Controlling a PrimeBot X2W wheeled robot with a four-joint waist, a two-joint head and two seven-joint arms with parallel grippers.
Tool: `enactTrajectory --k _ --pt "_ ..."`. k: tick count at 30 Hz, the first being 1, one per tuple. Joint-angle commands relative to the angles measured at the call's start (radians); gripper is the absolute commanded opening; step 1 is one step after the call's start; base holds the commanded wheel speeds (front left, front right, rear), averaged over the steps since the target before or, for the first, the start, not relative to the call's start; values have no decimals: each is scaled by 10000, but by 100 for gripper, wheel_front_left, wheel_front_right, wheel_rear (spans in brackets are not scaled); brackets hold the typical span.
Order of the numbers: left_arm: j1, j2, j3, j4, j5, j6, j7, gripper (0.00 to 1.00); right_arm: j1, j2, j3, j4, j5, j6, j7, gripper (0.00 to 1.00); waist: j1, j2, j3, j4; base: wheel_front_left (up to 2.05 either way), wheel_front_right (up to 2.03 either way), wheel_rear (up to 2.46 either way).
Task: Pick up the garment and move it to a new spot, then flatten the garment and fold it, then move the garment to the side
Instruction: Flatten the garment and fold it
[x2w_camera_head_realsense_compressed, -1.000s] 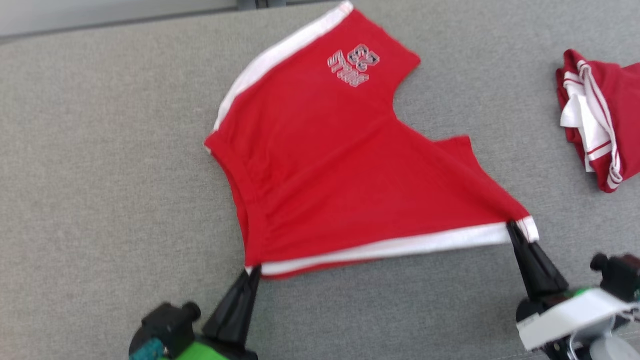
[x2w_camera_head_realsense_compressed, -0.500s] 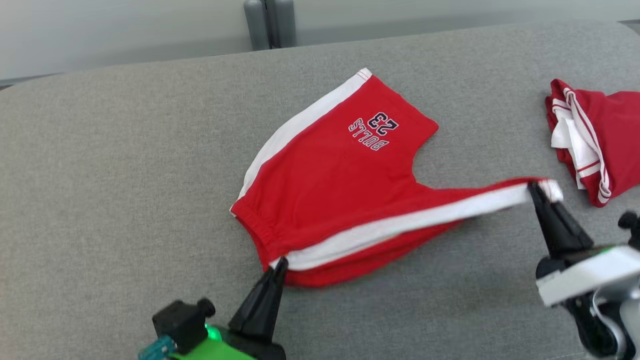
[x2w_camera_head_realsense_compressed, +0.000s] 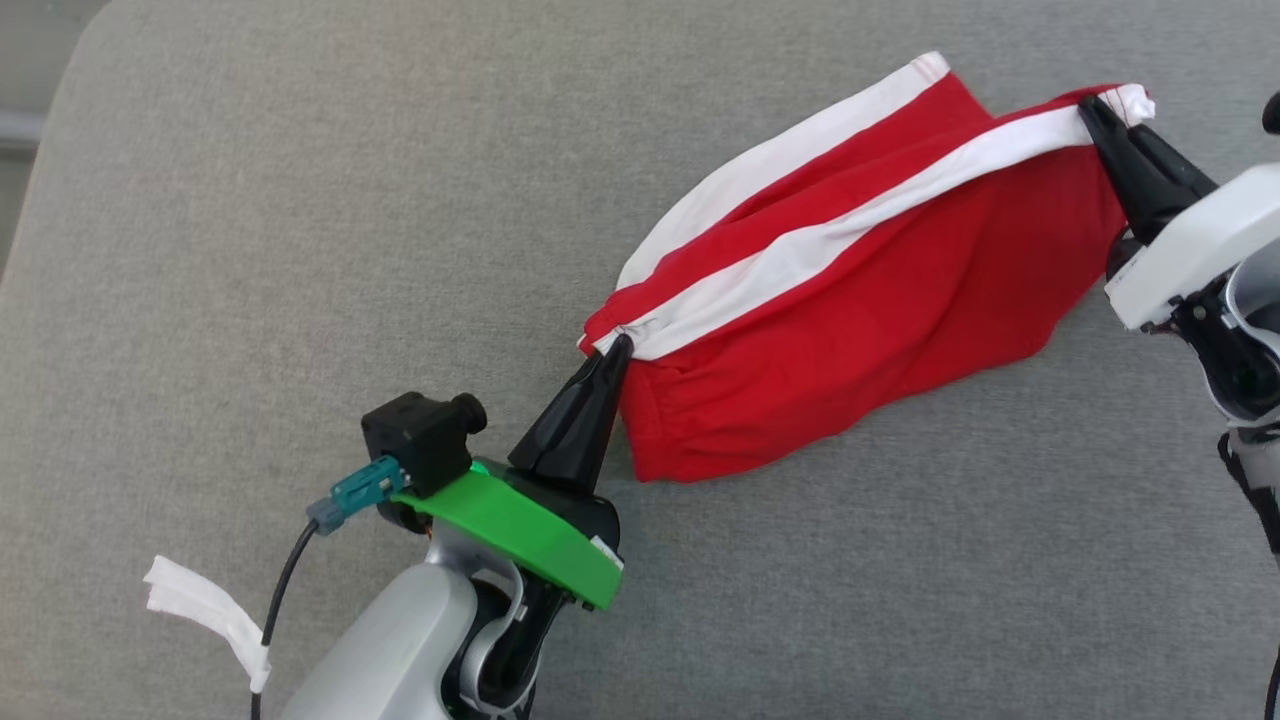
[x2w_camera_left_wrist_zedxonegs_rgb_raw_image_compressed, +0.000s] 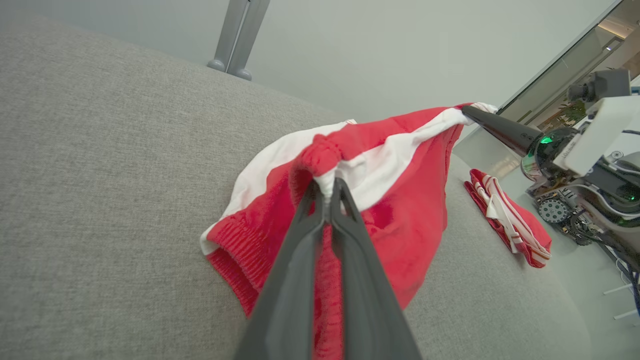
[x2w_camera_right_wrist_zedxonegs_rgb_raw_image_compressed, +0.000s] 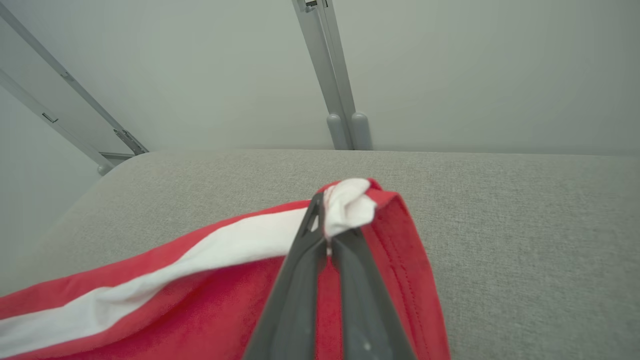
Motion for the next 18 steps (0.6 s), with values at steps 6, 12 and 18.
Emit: enactTrajectory --k 6,12,18 --pt "-729 -437 -177 751 -181 -281 136 0 -1347 -237 493 908 -238 4 952 0 1 0 1493 1481 0 0 0" --pt "-1048 -629 -240 1090 -209 -437 141 0 -2150 -394 760 1506 -460 4 1547 0 1 0 1636 1588 0 0 0" --pt "-1239 -692 -139 1229 -340 -499 83 0 -2619 -474 698 2122 -787 4 2132 0 1 0 1719 1656 0 0 0"
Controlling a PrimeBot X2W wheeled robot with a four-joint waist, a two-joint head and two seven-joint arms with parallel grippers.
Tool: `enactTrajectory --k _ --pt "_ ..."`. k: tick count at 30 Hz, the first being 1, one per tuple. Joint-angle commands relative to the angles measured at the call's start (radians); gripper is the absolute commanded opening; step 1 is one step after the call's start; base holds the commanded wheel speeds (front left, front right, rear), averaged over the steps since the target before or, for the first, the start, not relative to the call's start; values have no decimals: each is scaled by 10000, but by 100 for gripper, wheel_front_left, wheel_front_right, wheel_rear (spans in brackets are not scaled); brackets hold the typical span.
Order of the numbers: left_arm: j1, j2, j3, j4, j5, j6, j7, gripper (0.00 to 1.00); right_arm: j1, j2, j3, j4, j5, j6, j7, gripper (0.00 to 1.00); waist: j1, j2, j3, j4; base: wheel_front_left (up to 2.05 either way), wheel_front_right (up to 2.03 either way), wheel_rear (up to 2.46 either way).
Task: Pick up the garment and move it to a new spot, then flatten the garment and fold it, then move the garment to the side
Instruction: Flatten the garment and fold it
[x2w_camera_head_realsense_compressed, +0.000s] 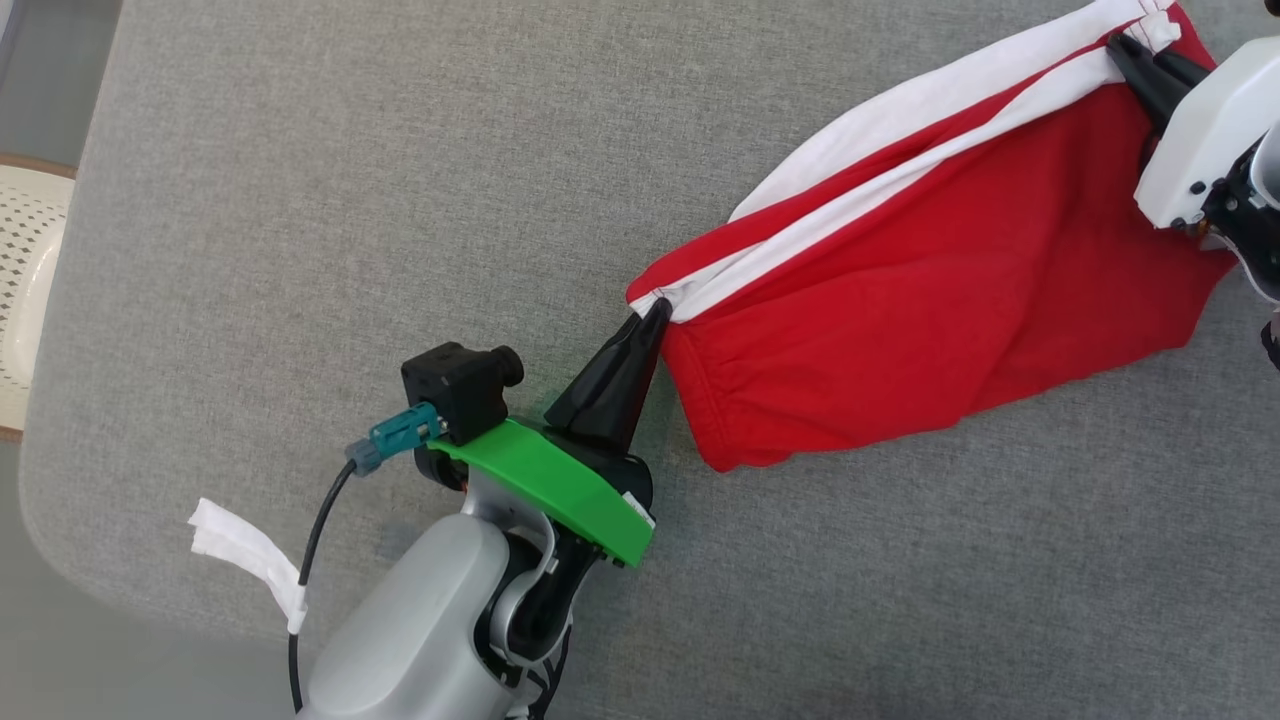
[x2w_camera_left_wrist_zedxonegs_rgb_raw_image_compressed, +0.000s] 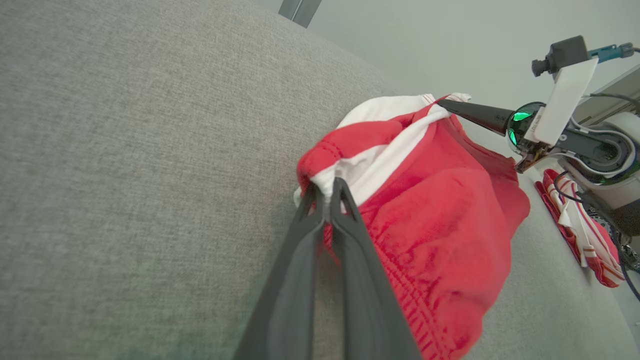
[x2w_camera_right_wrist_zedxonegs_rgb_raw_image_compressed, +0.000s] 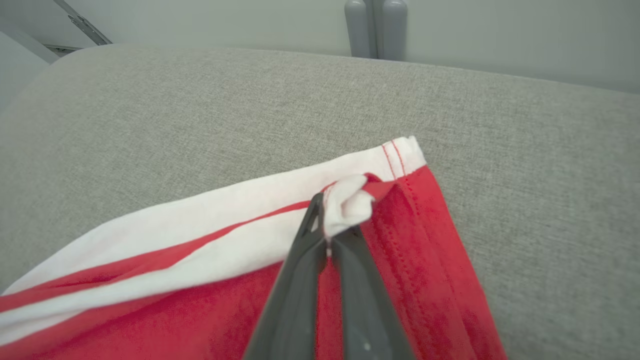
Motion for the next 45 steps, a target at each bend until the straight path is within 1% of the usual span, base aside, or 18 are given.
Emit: enactTrajectory --k 1,2,3,4,5,6,16,19,21,23,26,28,30,33,34,37,40,45 --pt "-226 -20 80 38 -24 -50 -42 0 -194 -54 -58 80 -107 4 81 0 0 0 84 75 0 0 0" --pt "-260 -32 98 66 -37 -41 -61 5 -300 -36 -106 149 -190 4 142 0 0 0 108 91 0 0 0" --pt "-281 -53 111 84 -49 -24 -93 22 -356 -19 -131 184 -233 4 165 9 0 0 126 103 0 0 0" --pt "-318 -80 118 97 -48 -7 -127 35 -426 9 -143 226 -286 4 238 23 0 0 148 118 0 0 0" --pt "-347 -106 109 98 -52 -22 -139 53 -489 36 -144 222 -308 4 236 45 0 0 164 130 0 0 0" --pt "-382 -130 97 123 -62 -33 -159 100 -588 50 -204 202 -358 4 154 100 0 0 182 144 0 0 0" --pt "-560 -182 178 334 -67 172 -264 100 -899 354 -462 384 -886 4 -516 100 0 0 164 8 0 0 0" --pt "-503 -101 290 278 45 310 -428 100 -821 316 -402 232 -874 4 -749 100 0 0 92 -77 0 0 0" --pt "-428 -8 404 213 225 492 -613 100 -675 137 -269 17 -997 4 -973 100 0 0 2 -123 0 0 0" --pt "-321 110 500 139 501 721 -818 100 -460 -80 -111 -216 -1200 4 -1295 100 0 0 -136 -194 0 0 0" --pt "-6 409 733 -96 1258 1187 -1095 100 -9 -516 290 -597 -1922 4 -1830 100 0 0 -422 -390 0 0 0" --pt "333 482 991 -370 1698 1450 -1192 100 421 -626 441 -674 -2334 4 -2027 100 0 0 -658 -537 0 0 0" --pt "688 548 1316 -816 2316 1647 -1241 100 846 -610 506 -676 -2476 4 -1937 100 0 0 -859 -650 0 0 0" --pt "1449 409 1827 -1544 3156 1738 -1217 100 1176 -726 595 -720 -2671 2 -1390 100 0 0 -907 -726 0 0 0" --pt "1663 317 1996 -1805 3473 1706 -1219 100 1221 -782 598 -725 -2744 2 -1145 100 0 0 -861 -703 0 0 0" --pt "2149 -13 2285 -2255 4078 1399 -1221 100 1009 -866 516 -780 -2789 2 -432 100 0 0 -508 -497 0 0 0" --pt "2352 -335 2356 -2392 4390 1031 -1223 100 670 -1157 633 -711 -2878 2 302 100 0 0 -55 -234 0 0 0" --pt "2323 -676 2482 -2280 4685 565 -1224 100 154 -1255 741 -429 -2717 2 1240 100 0 0 535 234 0 0 0"
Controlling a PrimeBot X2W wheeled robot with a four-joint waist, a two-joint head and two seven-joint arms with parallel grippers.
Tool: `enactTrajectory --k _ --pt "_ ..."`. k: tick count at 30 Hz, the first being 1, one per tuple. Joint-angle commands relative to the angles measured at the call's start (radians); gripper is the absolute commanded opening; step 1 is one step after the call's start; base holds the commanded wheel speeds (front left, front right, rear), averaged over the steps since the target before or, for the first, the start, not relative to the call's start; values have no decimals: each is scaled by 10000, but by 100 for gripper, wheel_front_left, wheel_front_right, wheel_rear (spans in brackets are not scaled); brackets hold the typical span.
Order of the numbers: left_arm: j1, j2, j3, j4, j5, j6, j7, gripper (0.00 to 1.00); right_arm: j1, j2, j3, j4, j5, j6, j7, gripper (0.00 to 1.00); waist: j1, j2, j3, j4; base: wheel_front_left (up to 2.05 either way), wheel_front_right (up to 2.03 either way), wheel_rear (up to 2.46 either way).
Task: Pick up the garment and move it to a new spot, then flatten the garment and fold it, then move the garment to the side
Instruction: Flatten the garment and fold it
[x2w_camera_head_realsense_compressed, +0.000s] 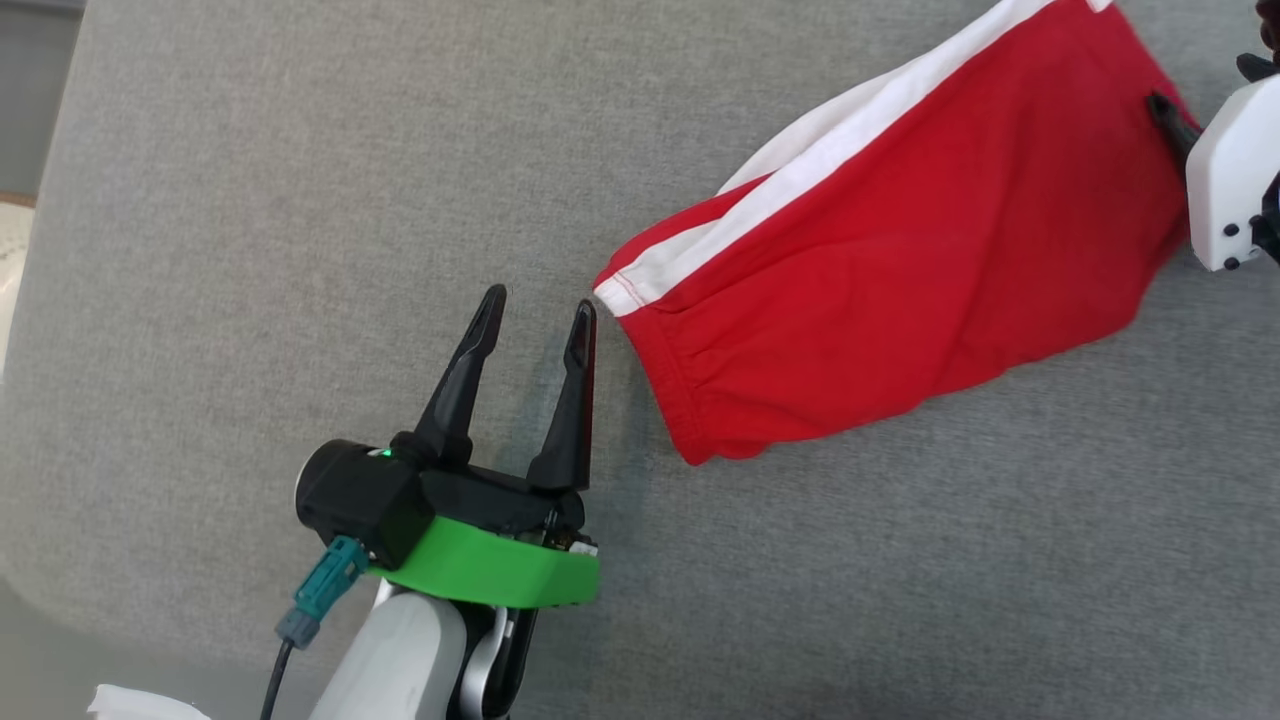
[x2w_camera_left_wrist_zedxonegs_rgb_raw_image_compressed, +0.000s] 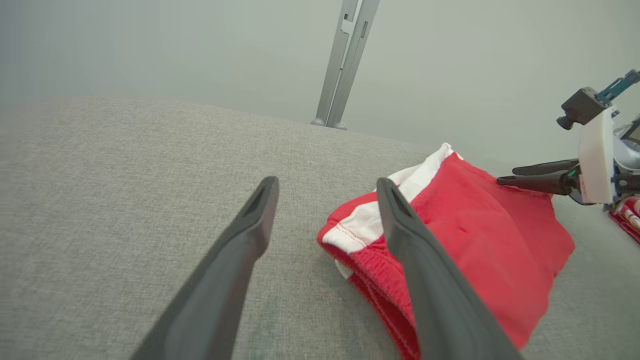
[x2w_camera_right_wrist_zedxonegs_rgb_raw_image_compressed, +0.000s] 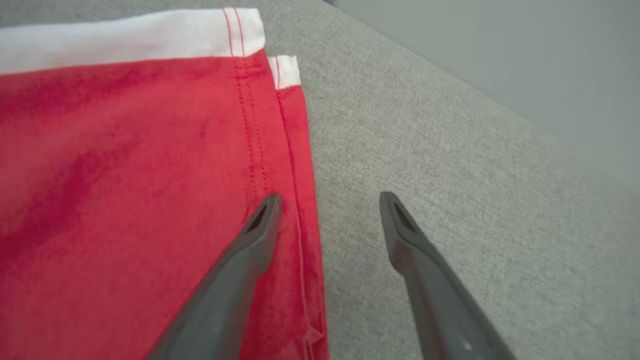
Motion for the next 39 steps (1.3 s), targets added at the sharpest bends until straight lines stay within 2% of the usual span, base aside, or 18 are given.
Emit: enactTrajectory --k 1,6,11,12,13,17,21,24,28,31,34,39 --pt "-11 -68 109 16 122 -75 -20 100 -98 42 -19 128 160 0 135 100 0 -1 719 744 0 0 0" --pt "-4 -135 384 111 57 -251 -21 100 153 187 102 438 671 11 573 100 0 -1 680 885 0 0 0" --pt "-49 -133 470 75 -54 -197 -21 100 493 227 355 377 1384 43 1129 100 0 -1 531 776 0 0 0" --pt "-42 -134 492 83 -38 -198 -21 100 530 207 443 283 1563 54 1185 28 0 -1 500 707 0 0 0" --pt "-32 -133 508 107 -21 -209 -20 100 547 187 424 233 1710 54 1210 0 0 -1 474 646 0 0 0" --pt "120 -124 609 281 129 -343 -22 100 636 102 121 114 2171 2 869 0 0 -1 111 239 0 0 0" --pt "446 -120 879 579 348 -512 -17 100 985 308 -347 -82 2691 2 296 0 0 -1 -573 -320 0 0 0" --pt "833 -118 1227 789 570 -621 -10 100 1596 396 -546 -353 3158 2 -94 0 0 -1 -1266 -845 0 0 0" --pt "1573 -21 1686 942 790 -819 -10 100 2644 417 -1311 -692 3793 2 -641 0 0 -1 -2100 -1502 0 0 0" --pt "1898 -16 1862 911 903 -918 -10 100 3253 333 -1961 -743 4043 2 -777 0 0 -1 -2314 -1691 0 0 0" --pt "2137 -25 1934 884 978 -1001 -10 100 3768 559 -2645 -596 4361 2 -887 0 0 -1 -2385 -1739 0 0 0" --pt "2347 -56 1919 900 1025 -1069 -10 100 4245 548 -3610 -304 4158 2 -1211 0 0 -1 -2388 -1691 0 0 0"
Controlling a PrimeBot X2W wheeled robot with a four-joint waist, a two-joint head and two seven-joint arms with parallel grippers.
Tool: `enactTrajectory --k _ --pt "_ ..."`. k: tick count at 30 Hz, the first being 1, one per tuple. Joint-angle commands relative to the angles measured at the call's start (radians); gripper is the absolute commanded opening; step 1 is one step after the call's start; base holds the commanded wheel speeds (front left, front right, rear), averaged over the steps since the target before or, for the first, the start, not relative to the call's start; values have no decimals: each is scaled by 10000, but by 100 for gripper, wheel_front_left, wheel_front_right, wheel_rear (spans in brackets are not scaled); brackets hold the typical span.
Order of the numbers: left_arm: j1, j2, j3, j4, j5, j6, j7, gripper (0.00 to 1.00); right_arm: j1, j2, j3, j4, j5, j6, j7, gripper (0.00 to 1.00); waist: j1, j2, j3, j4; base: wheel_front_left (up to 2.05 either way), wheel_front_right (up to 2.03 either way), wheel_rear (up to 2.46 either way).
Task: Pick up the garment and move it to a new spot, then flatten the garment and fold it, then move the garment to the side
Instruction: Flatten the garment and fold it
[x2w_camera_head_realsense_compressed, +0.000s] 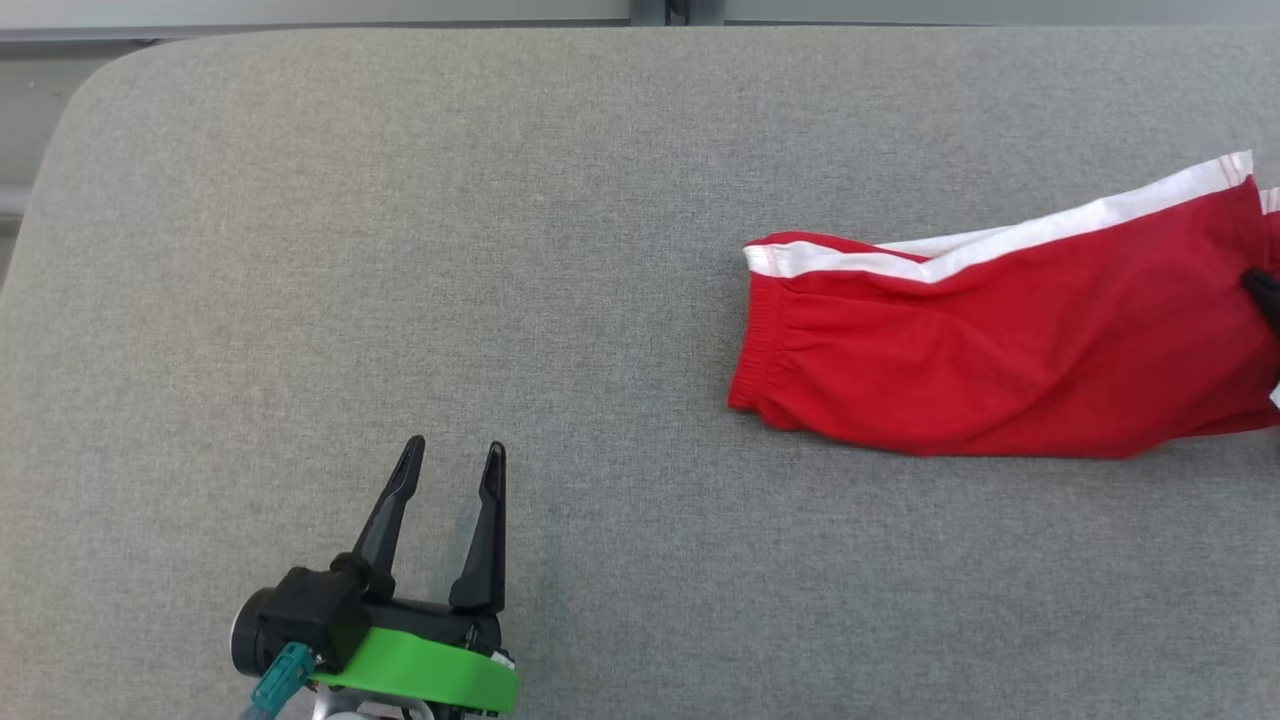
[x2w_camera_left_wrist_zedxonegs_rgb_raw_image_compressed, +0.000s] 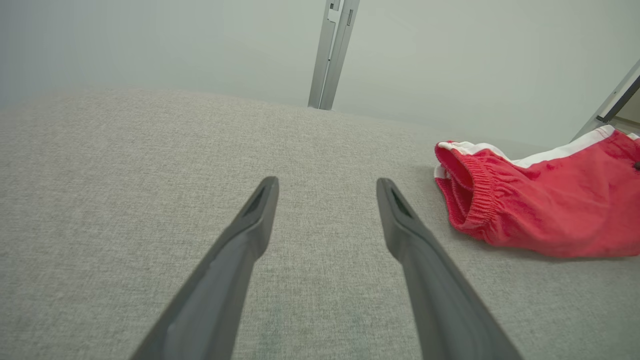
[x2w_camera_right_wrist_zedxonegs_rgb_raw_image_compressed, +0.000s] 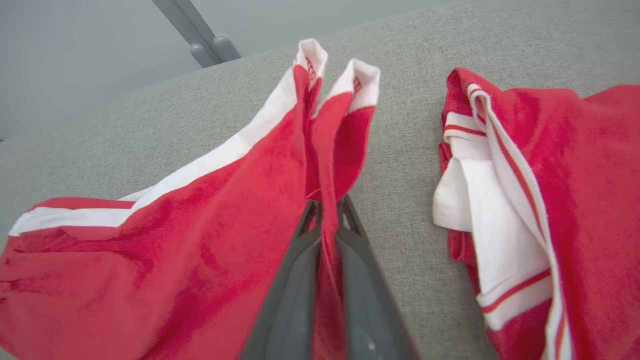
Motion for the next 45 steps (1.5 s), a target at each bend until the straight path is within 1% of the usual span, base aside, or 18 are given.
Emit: enactTrajectory --k 1,4,6,11,15,20,21,25,28,30,31,32,33,34,39,41,42,45 --pt "176 24 -16 20 40 -50 6 100 137 -43 -184 -4 -125 4 -91 0 0 -1 -177 -114 0 0 0" --pt "263 0 -53 59 -41 -66 5 100 223 -37 -437 -357 -160 4 9 0 0 -1 -227 -56 0 0 0" --pt "317 -12 -90 105 -98 -60 5 100 265 67 -379 -838 -169 4 221 0 0 -1 -296 -27 0 0 0" --pt "318 -33 -275 224 -197 -34 5 100 -69 864 196 -2416 586 4 1249 0 0 -1 -453 55 0 0 0" --pt "62 -35 -424 294 -345 0 5 100 -329 1707 1270 -2978 373 4 1988 0 0 -1 -436 156 0 0 0" --pt "-197 -38 -620 396 -438 -8 5 100 -806 2816 2496 -2541 -273 4 2216 0 0 -1 -304 398 0 0 0" --pt "-249 -37 -668 434 -441 -20 5 100 -903 3082 2667 -2319 -422 4 2117 0 0 -1 -288 480 0 0 0" --pt "-304 -33 -725 572 -400 8 5 100 -1273 3692 3014 -1487 -957 5 1715 0 0 -1 -229 682 0 0 0" --pt "-214 -34 -692 658 -398 8 5 100 -1399 4000 3155 -1009 -1174 4 1475 0 0 -1 -238 794 0 0 0" --pt "-120 -34 -623 681 -391 26 5 100 -1466 4046 3172 -800 -1288 4 1301 0 0 -1 -254 815 0 0 0" --pt "-85 -34 -597 681 -399 34 5 100 -1477 4074 3181 -719 -1320 4 1232 2 0 -1 -264 813 0 0 0" --pt "-40 -34 -561 680 -404 38 5 100 -1475 4101 3215 -637 -1386 4 1121 25 0 -1 -280 800 0 0 0" --pt "-4 -34 -526 681 -404 42 5 100 -1473 4126 3234 -578 -1428 4 1002 56 0 -1 -301 777 0 0 0" --pt "26 -34 -494 683 -408 47 5 100 -1464 4151 3269 -531 -1469 4 851 100 0 -1 -326 737 0 0 0" --pt "128 -33 -417 751 -338 13 5 100 -1139 4029 3589 -855 -1481 4 -165 100 0 -1 -658 490 0 0 0" --pt "218 -33 -312 779 -263 9 5 100 -857 3663 3799 -1226 -1740 4 -792 100 0 -1 -890 318 0 0 0" --pt "292 -33 -228 787 -234 10 5 100 -690 3414 3836 -1434 -2050 4 -1288 100 0 -1 -1046 197 0 0 0" --pt "588 -32 28 822 -187 -1 5 100 3 2893 3673 -1753 -2933 4 -2589 100 0 -1 -1459 -156 0 0 0"
